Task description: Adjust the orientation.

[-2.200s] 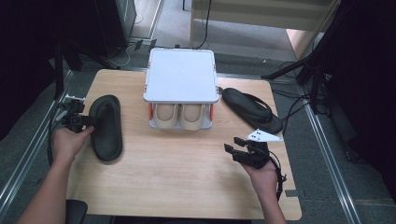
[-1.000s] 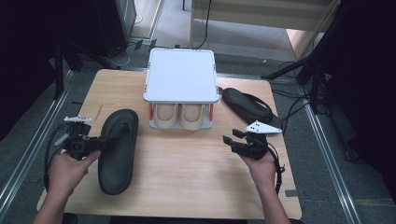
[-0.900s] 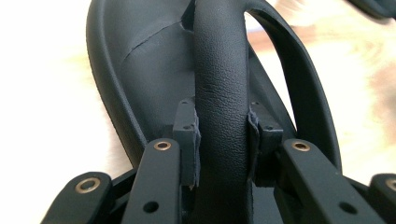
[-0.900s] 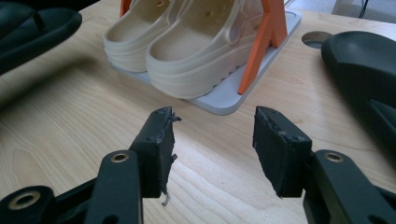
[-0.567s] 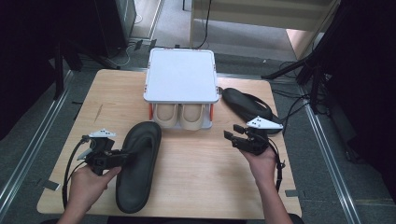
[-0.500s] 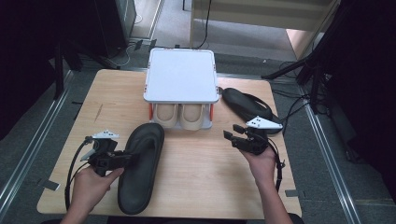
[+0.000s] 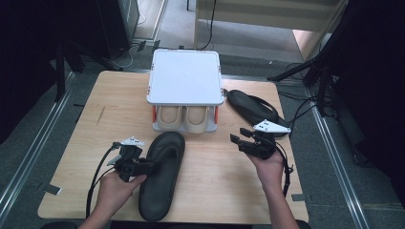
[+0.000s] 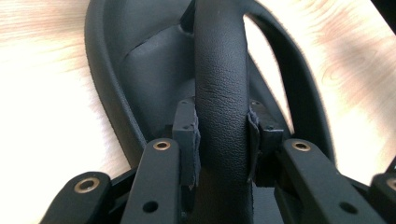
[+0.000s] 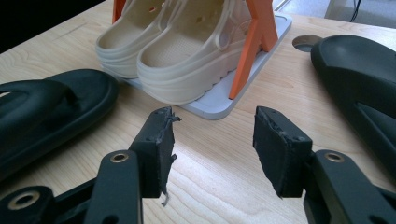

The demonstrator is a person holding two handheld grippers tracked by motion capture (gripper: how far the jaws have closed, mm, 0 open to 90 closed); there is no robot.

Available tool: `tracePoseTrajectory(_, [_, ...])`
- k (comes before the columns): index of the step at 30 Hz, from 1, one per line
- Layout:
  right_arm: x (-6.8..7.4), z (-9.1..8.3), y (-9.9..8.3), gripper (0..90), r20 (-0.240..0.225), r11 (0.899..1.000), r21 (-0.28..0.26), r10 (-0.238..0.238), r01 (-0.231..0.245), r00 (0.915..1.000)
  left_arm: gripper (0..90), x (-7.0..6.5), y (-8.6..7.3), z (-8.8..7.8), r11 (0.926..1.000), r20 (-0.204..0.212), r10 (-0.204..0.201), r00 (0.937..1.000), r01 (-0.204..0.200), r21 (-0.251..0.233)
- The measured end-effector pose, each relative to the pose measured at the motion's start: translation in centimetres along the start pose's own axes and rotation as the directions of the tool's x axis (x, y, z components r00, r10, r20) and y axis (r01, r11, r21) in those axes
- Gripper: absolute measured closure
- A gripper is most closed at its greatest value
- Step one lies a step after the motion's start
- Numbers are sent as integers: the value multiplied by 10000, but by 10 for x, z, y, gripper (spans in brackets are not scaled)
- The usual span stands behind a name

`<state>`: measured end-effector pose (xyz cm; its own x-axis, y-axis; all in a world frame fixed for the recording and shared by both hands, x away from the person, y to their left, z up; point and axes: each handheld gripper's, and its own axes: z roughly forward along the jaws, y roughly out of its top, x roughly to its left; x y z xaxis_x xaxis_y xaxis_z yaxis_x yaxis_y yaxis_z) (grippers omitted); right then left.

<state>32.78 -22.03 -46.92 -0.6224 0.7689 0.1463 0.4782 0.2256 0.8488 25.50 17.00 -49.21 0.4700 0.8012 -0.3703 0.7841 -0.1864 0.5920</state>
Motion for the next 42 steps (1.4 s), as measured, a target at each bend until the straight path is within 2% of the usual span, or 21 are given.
tracePoseTrajectory(1, [0,0,0,491,11,10000,17,2,-2,10000,697,-1,1,3,9999,-8,100,9999,-100,41])
tracePoseTrajectory(4, [0,-2,-2,491,79,10000,15,-53,53,10000,695,0,2,11,9999,83,-70,9999,69,132])
tracePoseTrajectory(8, [1,-4,-5,491,131,10000,15,-10,10,9999,695,1,2,22,9994,-56,7,10000,-5,357])
tracePoseTrajectory(12, [1,-7,-7,490,190,10000,43,-33,32,9998,684,2,2,28,9988,138,-351,9993,346,359])
tracePoseTrajectory(15, [1,-9,-9,491,275,10000,57,-1,-1,9996,672,2,3,29,9989,204,-347,9992,340,334])
tracePoseTrajectory(17, [1,-11,-10,490,342,10000,44,32,-34,9994,634,2,5,30,9986,227,-366,9991,357,378])
tracePoseTrajectory(19, [0,-12,-11,490,389,9999,99,40,-44,9992,552,3,6,30,9989,184,-217,9996,209,417])
tracePoseTrajectory(21, [0,-14,-12,490,466,9999,126,-19,13,9989,516,4,8,27,9992,97,-69,9999,65,394])
tracePoseTrajectory(25, [-1,-16,-13,491,622,9998,187,-66,55,9980,475,5,12,17,9998,192,14,9998,-18,211])
tracePoseTrajectory(31, [-8,-20,-14,507,834,9998,170,46,-60,9965,448,11,17,2,9994,90,282,9996,-284,216])
tracePoseTrajectory(33, [-11,-22,-13,537,952,9999,135,55,-68,9954,442,15,18,-2,9996,30,277,9996,-277,99])
tracePoseTrajectory(39, [-25,-29,-13,697,1427,9993,81,345,-360,9892,410,29,20,-13,9995,55,317,9995,-317,-91])
tracePoseTrajectory(42, [-35,-33,-13,765,1688,9988,-191,486,-461,9844,407,35,20,-17,9996,6,256,9997,-256,-76])
